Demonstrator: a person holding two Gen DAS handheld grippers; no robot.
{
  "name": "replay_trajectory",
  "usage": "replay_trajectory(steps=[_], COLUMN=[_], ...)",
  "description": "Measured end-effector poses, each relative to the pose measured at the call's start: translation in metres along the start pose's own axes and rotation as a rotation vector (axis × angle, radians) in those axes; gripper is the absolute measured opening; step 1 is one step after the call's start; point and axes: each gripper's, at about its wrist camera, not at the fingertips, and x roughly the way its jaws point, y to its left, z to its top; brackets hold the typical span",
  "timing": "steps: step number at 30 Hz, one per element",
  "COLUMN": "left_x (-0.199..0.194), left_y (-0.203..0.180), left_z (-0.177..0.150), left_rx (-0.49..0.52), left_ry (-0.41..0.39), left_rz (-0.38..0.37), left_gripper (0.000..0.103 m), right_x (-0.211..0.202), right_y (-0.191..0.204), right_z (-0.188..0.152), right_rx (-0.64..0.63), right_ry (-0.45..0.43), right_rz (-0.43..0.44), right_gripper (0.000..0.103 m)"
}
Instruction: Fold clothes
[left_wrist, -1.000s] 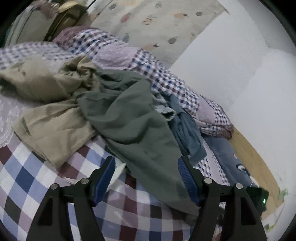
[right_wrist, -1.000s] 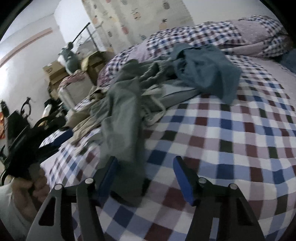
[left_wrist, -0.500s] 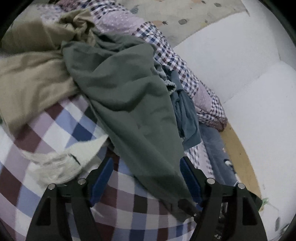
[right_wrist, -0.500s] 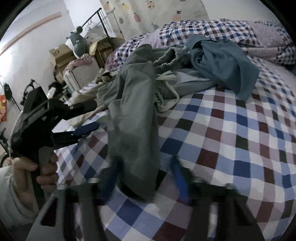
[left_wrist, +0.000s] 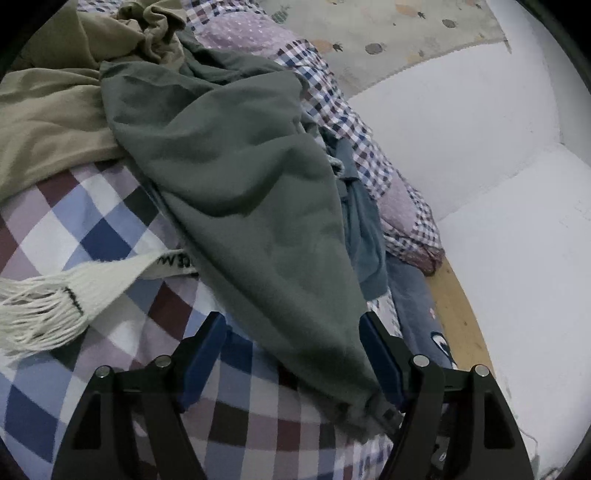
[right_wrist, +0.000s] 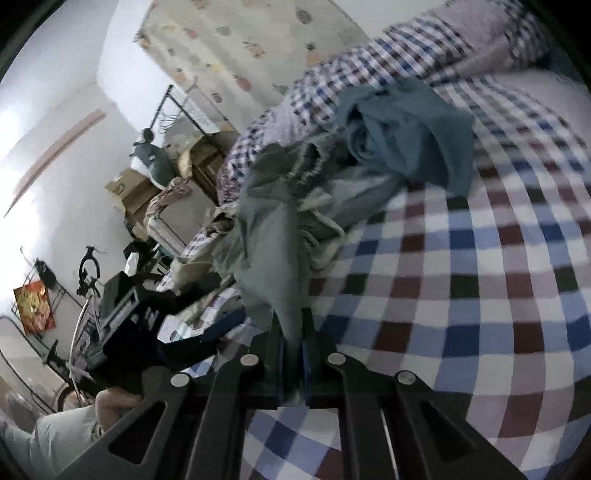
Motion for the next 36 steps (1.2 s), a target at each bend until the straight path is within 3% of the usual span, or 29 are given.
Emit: replay_trajectory(steps=[5,6,9,12,14,17,23,30,36], left_x=[0.011,0.012,0.010,0.010,0.012,0.014,0.002,-0.019,-0.045], left_y=[-0.006,-0.007,-0.004,-0.003,-0.002,-0.002,-0.009,-0.027,-0.041], left_z=[0.000,0.000,0.001,0.002,0.001,0.001,0.002,0.011,0.025], left_rx=[-0.001,-0.005,-0.044,-0.054,-0.053,-0.053,-0.019,0.046,0.106], left_ry=[0.010,0.014,0.012,0.016,0.024,0.035,-0.003,-0.085,-0.156], left_rz=[-0.013,-0.022,-0.048,-0.046,-0.038,-0.026,-0.029,-0.108,-0.183], left_gripper=[0.078,0.078,0.076,0.063,0.048,0.038,0.006,0.003,0.002], right_x=[0.006,0.003,-0.009,-0.017,-0.016,-0.015,-0.012,-0.003,0.005], right_y=[-0.002,0.000,0.008,0.011,0.007,0.002,0.029,0.048,0.058], right_z=[-0.003,-0.003,-0.005,-0.004,-0.004,-0.006,-0.013,-0.025,-0.027], right_rx=[-0.044,-0.064,-0.125,-0.141,-0.132,-0.129,-0.296,-0.419,-0.450], right_ry=[0.008,-0.006,-0.065,-0.095,-0.085,-0.075,-0.072,-0.065,-0.076], right_rz=[-0.132,-0.146,-0.168,-0.176,-0.207,-0.255,-0.264,-0.298,-0.268], right_gripper=[0.016,0.022,0.053,0.057,0.058,0.058,0.059,0.059,0.062])
